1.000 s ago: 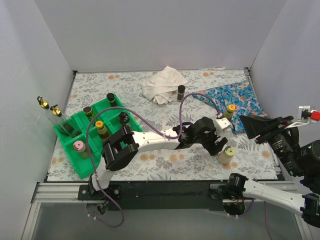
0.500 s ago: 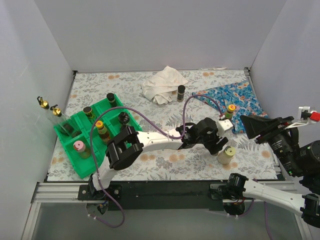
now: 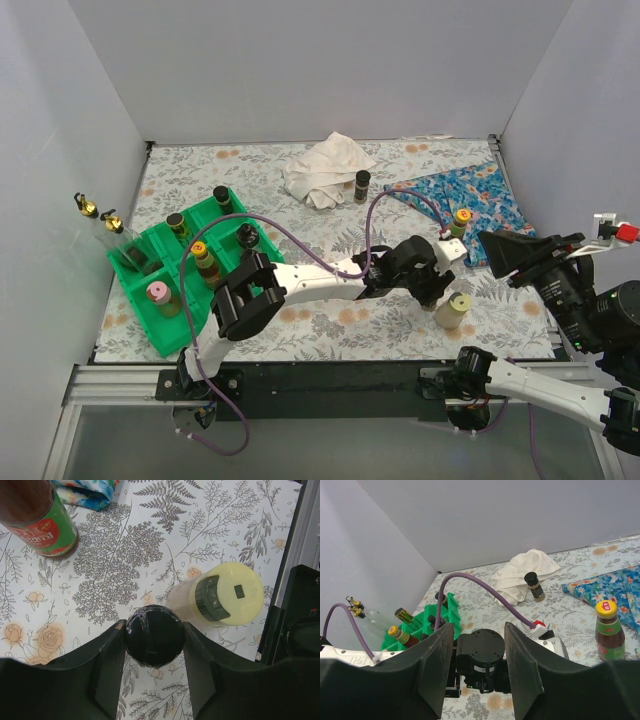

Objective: Organize the condiment bottles
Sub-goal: Pick up the bottle from the center of the board.

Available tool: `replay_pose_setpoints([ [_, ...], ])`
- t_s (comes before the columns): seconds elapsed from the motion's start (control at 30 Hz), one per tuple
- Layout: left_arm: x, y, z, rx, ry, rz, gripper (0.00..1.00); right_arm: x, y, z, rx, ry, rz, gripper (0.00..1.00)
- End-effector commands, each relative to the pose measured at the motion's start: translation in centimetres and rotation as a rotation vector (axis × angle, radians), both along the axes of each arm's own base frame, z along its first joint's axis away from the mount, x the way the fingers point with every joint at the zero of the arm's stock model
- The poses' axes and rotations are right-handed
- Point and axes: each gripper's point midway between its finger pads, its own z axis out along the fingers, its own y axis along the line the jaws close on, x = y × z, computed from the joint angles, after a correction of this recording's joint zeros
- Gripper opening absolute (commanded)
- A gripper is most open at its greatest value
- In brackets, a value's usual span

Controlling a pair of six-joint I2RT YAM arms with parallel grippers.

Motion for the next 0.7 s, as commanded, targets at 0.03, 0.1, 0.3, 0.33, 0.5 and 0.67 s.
replay_pose_setpoints([
  [0.03,0.3,1.1,5.3,-0.077,-0.028,0.064,0.0,0.1,-0.2,0.6,0.043,-0.017,-0.008,0.53],
  [0.1,1.1,1.8,6.4,-0.087,-0.043,0.131,0.0,0.0,0.0,0.5,0.041,-0.017,0.0,0.54],
  [0.3,4.3,5.4,10.0,-0.114,-0.113,0.378,0.0,-0.1,0.4,0.3,0.047,-0.01,0.013,0.54],
  [0.33,4.9,6.0,10.4,-0.116,-0.121,0.412,0.0,0.0,0.4,0.3,0.046,-0.01,0.015,0.54],
  [0.5,8.7,10.2,13.4,-0.112,-0.136,0.614,0.0,0.0,0.5,-0.1,0.035,-0.009,0.014,0.54],
  [0.67,12.4,15.7,17.0,-0.138,-0.164,0.824,0.0,-0.2,0.3,-0.2,0.043,-0.012,0.024,0.54],
])
